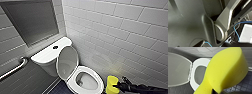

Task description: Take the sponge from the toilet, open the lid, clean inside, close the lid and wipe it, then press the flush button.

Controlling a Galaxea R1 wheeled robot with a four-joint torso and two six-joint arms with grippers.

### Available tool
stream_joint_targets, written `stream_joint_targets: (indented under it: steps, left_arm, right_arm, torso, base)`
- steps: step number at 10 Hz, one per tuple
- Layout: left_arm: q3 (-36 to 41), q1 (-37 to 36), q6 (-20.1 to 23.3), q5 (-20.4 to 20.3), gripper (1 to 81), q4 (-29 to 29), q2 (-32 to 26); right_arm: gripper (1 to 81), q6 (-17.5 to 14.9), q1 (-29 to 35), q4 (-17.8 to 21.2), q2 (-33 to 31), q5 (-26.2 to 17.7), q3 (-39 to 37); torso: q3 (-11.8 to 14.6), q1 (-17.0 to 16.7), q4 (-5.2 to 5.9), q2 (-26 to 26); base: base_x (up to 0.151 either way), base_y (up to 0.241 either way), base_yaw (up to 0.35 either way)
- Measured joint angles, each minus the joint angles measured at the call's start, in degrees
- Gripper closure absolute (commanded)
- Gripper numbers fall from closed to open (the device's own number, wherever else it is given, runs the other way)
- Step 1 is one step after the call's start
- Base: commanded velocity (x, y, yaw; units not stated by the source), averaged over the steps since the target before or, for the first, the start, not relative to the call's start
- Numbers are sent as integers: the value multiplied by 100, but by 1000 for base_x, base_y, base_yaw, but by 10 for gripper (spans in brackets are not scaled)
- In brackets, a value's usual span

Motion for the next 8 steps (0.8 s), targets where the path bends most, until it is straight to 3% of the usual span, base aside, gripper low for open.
stream_joint_targets:
  steps: [3,8]
  left_arm:
    - [-90,-26,0,-13,10,0,94]
    - [-156,-39,-5,-22,10,-11,111]
  right_arm:
    - [811,0,318,-7,347,-271,-165]
    - [811,0,877,-5,1134,-635,-730]
  torso:
    - [-301,2,0,4]
    - [-304,4,0,9]
  base:
    - [0,0,0]
    - [0,0,0]
